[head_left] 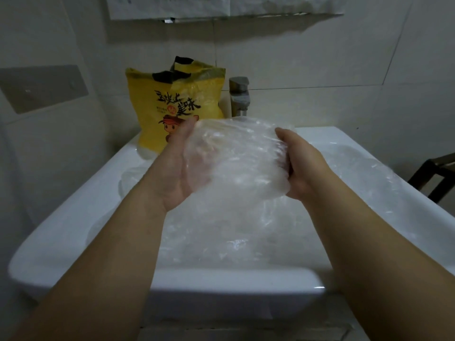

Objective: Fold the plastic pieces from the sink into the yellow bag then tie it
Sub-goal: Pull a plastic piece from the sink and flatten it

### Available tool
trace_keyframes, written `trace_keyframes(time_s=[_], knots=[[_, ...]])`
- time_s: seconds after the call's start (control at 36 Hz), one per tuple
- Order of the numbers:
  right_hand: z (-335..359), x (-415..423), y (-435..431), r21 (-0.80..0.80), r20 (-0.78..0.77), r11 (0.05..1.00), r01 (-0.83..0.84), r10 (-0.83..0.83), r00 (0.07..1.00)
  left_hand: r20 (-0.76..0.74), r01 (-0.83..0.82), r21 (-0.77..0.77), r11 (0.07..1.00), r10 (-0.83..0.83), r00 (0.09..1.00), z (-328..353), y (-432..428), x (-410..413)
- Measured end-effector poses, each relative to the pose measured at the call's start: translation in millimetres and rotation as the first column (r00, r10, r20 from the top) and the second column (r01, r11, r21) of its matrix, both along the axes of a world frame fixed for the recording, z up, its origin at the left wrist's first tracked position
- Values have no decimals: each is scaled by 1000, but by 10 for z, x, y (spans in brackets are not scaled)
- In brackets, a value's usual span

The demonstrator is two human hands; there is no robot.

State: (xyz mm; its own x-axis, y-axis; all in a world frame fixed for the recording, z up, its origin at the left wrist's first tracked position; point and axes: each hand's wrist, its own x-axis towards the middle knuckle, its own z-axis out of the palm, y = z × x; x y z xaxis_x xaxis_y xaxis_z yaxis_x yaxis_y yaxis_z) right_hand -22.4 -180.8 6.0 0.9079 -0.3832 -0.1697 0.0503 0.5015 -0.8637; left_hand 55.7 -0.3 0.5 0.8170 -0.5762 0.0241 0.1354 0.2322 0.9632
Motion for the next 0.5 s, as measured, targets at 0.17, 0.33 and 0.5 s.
trace_keyframes(time_s=[0.17, 0.33, 0.5], knots=[[7, -31, -34, 148, 75, 986, -79, 69, 995, 115, -168, 118, 979, 155, 981, -79, -73, -16], [-6, 13, 45, -59, 122, 997, -40, 47, 991, 145, -232, -50, 971, 237, 961, -71, -19, 56], [51, -54, 29, -58, 254, 990, 125, -106, 961, 160, -103, -133, 986, 124, 979, -30, 13, 4]])
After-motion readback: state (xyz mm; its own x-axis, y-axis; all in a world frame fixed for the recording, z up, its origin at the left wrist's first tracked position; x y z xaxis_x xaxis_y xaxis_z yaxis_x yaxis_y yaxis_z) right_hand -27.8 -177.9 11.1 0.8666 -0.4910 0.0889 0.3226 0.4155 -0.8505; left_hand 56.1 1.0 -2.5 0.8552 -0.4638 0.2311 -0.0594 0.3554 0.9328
